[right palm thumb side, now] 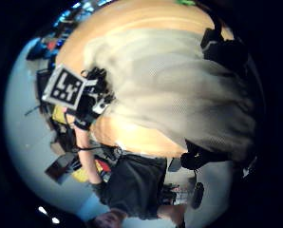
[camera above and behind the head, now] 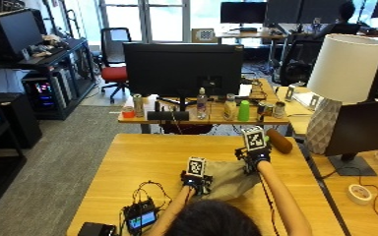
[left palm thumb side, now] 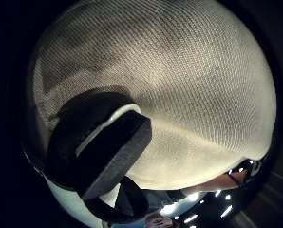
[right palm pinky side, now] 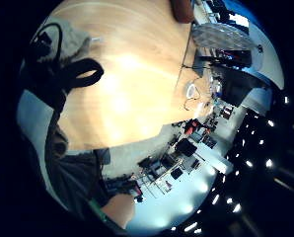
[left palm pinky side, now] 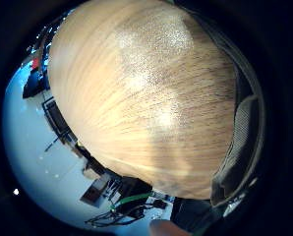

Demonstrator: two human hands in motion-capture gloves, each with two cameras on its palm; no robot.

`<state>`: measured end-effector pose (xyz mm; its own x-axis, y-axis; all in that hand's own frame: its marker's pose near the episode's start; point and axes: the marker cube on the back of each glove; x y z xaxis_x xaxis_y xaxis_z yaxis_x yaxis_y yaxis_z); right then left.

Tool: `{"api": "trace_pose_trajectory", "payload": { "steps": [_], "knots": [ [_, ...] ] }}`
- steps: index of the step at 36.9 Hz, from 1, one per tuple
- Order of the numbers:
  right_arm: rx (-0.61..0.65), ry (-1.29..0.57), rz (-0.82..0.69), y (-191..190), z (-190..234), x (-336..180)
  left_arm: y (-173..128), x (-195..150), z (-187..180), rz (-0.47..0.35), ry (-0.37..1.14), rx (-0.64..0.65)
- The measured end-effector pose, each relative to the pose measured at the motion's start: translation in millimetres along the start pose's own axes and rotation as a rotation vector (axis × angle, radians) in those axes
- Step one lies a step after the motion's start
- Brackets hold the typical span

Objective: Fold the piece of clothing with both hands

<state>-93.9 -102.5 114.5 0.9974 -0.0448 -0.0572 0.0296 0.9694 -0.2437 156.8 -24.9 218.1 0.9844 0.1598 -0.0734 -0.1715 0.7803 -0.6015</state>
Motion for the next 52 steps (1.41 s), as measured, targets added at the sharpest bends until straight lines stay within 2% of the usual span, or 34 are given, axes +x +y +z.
{"api": "trace_pose_trajectory", "payload": {
  "steps": [4, 11, 14, 17, 22, 29, 34, 37, 40, 43, 45, 52],
  "knots": [
    [-0.025, 0.108, 0.034, 7.5, -27.9, -6.6, -5.2, -1.1, -2.2, -0.056, 0.015, 0.062],
    [0.066, 0.144, 0.067, 19.4, -62.4, -10.4, -3.4, -0.4, -1.0, -0.046, 0.02, 0.036],
    [0.028, 0.124, 0.075, 24.0, -64.3, -10.3, -3.4, -0.7, -1.1, -0.053, 0.019, 0.039],
    [-0.078, 0.1, 0.084, 31.8, -61.1, -10.0, -3.6, -0.6, -1.3, -0.048, 0.018, 0.041],
    [0.008, 0.069, 0.052, 6.8, -51.2, -3.1, -2.9, -0.8, -1.0, -0.041, 0.011, 0.03],
    [0.007, 0.03, 0.065, -5.9, -37.0, 7.6, -1.2, 0.3, -0.3, -0.009, 0.009, 0.007],
    [-0.026, 0.005, 0.074, -16.8, -24.1, 12.6, -2.7, -0.7, -1.5, -0.032, 0.008, 0.038],
    [-0.049, -0.01, 0.059, -19.4, -14.6, 12.8, -4.2, 0.0, -2.5, -0.012, 0.011, 0.062],
    [-0.045, -0.014, 0.062, -9.1, -10.1, 11.1, -2.4, 0.7, -2.6, -0.008, 0.019, 0.053],
    [-0.021, -0.015, 0.088, 26.4, -15.2, 7.1, -2.6, 0.0, -3.6, -0.029, 0.013, 0.059],
    [-0.01, -0.024, 0.092, 36.2, -13.2, 6.7, -2.9, -0.2, -4.0, -0.034, 0.008, 0.058],
    [-0.089, -0.096, 0.058, 19.2, 32.4, 11.1, -1.3, 0.6, -5.4, -0.04, 0.009, 0.039]
  ]
}}
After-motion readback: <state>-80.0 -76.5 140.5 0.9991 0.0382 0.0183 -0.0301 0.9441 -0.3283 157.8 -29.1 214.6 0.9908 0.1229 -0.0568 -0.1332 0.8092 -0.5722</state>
